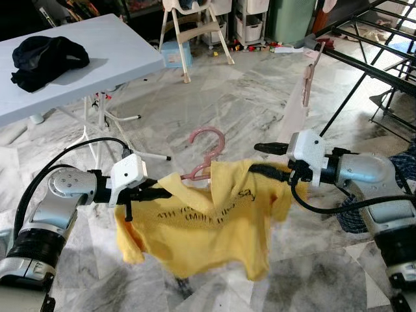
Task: Hang hanger
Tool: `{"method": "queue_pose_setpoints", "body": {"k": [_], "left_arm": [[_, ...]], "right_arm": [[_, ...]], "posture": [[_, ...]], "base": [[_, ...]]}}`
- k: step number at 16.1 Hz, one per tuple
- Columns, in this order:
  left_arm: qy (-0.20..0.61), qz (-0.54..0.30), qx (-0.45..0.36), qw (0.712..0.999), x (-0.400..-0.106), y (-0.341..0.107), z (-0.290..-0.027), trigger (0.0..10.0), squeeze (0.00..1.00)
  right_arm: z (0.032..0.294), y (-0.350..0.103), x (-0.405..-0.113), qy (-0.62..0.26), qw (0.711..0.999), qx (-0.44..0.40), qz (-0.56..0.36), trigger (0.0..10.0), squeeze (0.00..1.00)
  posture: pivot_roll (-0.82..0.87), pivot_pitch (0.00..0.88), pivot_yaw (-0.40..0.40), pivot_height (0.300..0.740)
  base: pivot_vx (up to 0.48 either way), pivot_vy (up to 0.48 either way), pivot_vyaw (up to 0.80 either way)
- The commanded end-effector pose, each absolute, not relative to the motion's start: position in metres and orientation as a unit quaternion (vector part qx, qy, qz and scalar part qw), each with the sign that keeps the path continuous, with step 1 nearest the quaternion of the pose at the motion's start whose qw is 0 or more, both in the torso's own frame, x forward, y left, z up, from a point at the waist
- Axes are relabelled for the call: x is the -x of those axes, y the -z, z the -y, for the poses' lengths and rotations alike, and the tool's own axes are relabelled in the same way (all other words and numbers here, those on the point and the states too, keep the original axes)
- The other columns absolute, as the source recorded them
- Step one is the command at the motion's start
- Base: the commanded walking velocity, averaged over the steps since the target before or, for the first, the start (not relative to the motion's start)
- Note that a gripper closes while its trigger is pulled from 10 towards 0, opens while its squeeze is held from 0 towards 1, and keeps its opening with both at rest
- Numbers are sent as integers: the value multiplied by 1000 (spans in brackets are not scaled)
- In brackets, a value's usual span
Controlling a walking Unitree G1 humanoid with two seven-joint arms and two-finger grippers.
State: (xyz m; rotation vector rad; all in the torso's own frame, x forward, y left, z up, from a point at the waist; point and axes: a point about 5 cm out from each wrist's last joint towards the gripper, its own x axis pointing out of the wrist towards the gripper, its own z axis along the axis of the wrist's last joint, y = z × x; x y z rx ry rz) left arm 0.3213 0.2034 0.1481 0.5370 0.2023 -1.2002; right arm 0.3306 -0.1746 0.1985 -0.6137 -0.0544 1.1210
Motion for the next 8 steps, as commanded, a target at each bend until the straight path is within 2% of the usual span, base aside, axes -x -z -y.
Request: {"method": "queue_pose_setpoints", "body": {"k": [1, 4, 8], "left_arm": [[550, -77, -261, 789, -325, -156, -205, 0, 0], [549, -71, -277, 785, -327, -157, -205, 0, 0], [542, -69, -283, 788, -329, -158, -207, 0, 0]], "right_arm": [[172, -206, -333, -533, 787, 307, 36, 10000, 1000], [179, -212, -339, -552, 756, 351, 19, 10000, 1000], [204, -199, -330, -592, 682, 420, -88, 10000, 1000]], "posture": [[-133, 74, 67, 740], [-130, 73, 67, 740], [-128, 71, 65, 740]], "base": [[0, 0, 0], [0, 0, 0], [0, 0, 0]]}}
